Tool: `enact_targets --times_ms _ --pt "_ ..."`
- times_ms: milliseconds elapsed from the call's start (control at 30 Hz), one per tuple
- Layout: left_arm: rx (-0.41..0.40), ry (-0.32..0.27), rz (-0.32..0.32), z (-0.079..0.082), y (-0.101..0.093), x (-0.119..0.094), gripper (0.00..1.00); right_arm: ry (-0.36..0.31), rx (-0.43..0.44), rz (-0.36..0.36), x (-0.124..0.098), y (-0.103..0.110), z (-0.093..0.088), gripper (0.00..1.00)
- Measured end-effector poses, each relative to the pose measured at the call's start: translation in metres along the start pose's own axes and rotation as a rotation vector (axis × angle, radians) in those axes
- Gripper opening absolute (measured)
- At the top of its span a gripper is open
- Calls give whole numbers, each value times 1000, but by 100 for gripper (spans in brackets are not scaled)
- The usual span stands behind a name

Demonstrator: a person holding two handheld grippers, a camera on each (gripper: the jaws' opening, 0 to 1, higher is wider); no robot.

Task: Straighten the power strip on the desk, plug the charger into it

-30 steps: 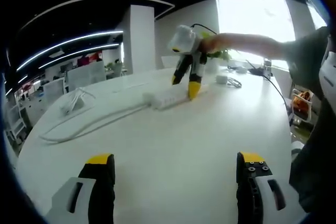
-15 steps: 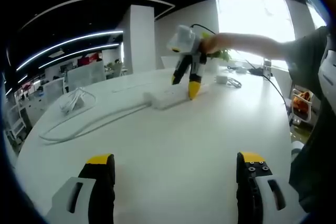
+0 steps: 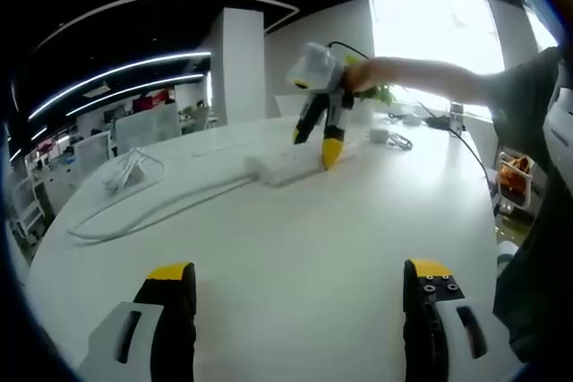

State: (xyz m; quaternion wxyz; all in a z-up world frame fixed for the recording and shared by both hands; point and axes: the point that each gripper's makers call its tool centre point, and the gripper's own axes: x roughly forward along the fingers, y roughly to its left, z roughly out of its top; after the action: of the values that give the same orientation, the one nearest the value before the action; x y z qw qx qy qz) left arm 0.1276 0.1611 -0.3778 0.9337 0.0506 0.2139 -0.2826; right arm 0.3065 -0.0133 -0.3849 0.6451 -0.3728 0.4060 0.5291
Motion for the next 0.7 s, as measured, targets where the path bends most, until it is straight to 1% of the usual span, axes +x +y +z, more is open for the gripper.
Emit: enact_targets --times_ms 433,700 --pt "-13 -9 2 1 3 -1 99 -9 23 12 1 1 -1 70" --pt "-15 -12 1 0 3 -1 99 -24 19 7 1 2 -1 70"
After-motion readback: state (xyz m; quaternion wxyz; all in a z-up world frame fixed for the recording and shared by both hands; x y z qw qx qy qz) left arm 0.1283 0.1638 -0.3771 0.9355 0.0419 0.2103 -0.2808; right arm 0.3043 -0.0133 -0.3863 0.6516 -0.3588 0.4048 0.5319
